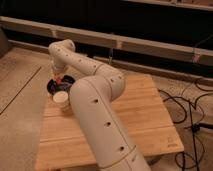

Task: Place the pepper in the ceramic bowl

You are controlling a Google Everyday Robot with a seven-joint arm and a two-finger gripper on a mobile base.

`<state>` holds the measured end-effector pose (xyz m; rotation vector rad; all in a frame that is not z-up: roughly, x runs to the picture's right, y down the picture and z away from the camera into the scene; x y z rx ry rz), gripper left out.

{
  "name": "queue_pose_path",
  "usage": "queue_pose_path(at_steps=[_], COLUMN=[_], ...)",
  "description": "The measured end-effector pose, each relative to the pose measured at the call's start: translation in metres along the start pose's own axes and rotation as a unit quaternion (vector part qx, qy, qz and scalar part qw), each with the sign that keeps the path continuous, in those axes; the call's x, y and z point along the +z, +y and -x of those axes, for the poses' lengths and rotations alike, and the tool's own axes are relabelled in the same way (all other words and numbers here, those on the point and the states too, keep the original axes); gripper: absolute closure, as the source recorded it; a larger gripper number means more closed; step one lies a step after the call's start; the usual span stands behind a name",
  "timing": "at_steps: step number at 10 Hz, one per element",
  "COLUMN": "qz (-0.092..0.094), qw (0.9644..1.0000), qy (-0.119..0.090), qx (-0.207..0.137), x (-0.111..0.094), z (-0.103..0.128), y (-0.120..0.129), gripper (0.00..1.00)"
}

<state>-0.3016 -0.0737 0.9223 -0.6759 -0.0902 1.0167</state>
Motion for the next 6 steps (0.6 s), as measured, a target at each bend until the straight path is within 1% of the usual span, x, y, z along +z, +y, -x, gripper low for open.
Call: queue_pose_path(at_steps=[1, 3, 4, 6], qz=[0.000, 0.000, 0.000, 0.000], qw=[1.0000, 1.0000, 1.0000, 1.0000], qy=[0.000, 0.001, 0.001, 0.001], qx=[0.000, 0.000, 0.000, 0.000], x=[0.0000, 0.0009, 0.0007, 0.0007], z=[0.0000, -0.0006, -0.0006, -0.0007], y=[-0.0001, -0.0004, -0.0006, -0.0007], gripper=[0.48, 0.28, 0.21, 0.20])
